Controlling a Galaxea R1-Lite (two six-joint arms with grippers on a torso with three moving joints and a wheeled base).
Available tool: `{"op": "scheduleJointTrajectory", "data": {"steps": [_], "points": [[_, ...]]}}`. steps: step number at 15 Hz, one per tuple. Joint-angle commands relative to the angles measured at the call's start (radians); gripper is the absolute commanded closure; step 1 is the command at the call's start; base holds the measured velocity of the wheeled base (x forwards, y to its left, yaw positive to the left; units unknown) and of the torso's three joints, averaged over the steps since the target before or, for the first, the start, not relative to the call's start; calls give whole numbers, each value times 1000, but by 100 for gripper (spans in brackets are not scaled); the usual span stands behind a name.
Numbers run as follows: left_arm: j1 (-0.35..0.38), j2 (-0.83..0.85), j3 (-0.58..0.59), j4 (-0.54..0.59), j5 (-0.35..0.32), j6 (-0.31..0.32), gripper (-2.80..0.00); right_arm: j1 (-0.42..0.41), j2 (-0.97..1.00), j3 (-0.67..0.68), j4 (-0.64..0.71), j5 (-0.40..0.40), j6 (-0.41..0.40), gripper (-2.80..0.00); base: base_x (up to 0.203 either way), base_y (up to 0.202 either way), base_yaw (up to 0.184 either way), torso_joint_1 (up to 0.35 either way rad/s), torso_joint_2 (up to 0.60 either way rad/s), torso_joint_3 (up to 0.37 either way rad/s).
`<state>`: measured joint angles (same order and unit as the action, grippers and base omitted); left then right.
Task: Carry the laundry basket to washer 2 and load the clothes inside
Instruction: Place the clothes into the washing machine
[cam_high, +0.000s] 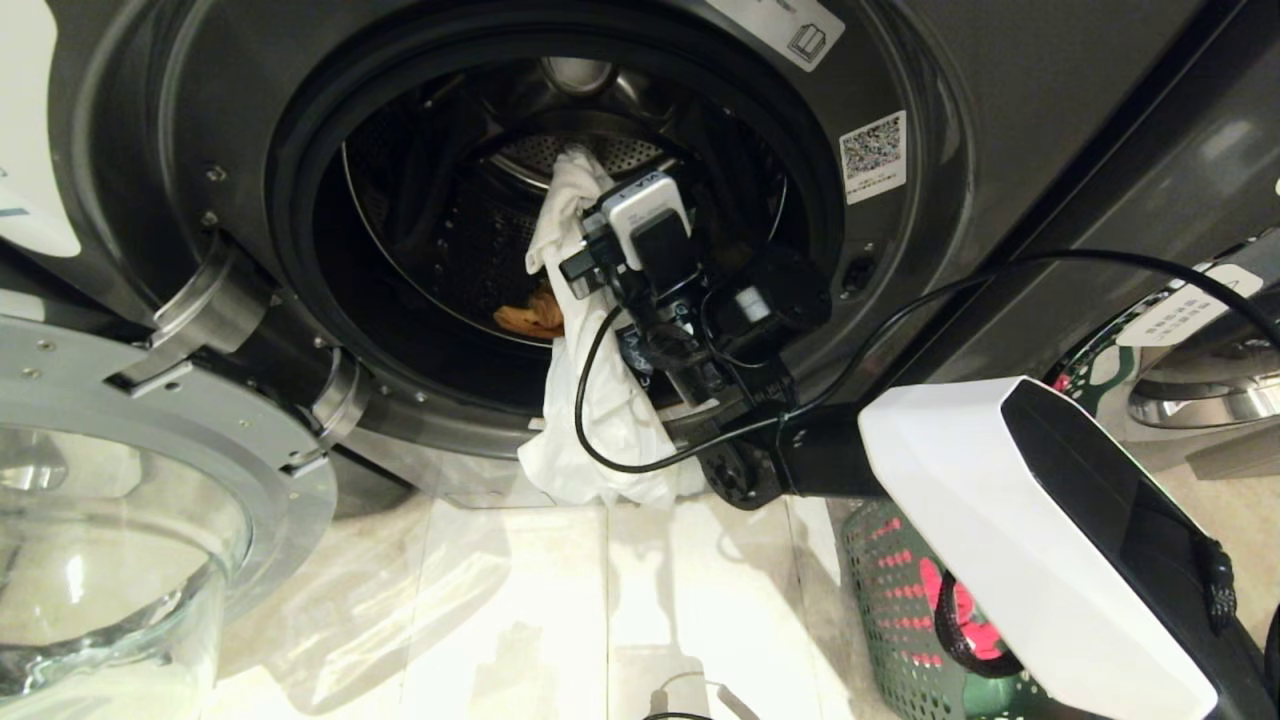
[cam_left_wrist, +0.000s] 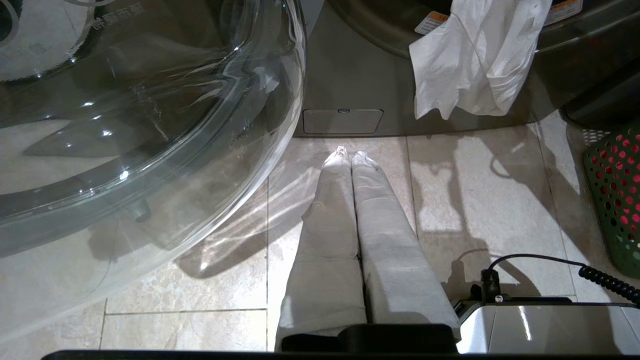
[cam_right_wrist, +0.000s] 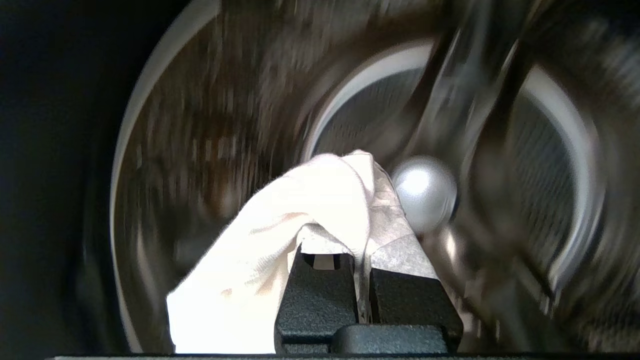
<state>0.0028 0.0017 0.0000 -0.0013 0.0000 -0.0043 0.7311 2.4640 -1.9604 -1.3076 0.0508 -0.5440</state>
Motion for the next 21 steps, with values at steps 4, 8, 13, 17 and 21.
{"op": "scheduleJointTrajectory", "data": {"steps": [4, 8, 13, 17, 21], "points": [[0, 0, 0, 0, 0, 0, 0, -49, -2, -2, 242, -66, 59, 0, 0, 0, 0, 0, 0, 0], [0, 0, 0, 0, 0, 0, 0, -70, 3, -3, 295, -152, 95, -280, 0, 0, 0, 0, 0, 0], [0, 0, 0, 0, 0, 0, 0, -71, -6, 25, 411, -191, 99, -280, 0, 0, 0, 0, 0, 0], [0, 0, 0, 0, 0, 0, 0, -60, -91, 143, 484, -233, 187, -280, 0, 0, 0, 0, 0, 0], [0, 0, 0, 0, 0, 0, 0, 0, -248, 355, 506, -237, 273, -280, 0, 0, 0, 0, 0, 0]]}}
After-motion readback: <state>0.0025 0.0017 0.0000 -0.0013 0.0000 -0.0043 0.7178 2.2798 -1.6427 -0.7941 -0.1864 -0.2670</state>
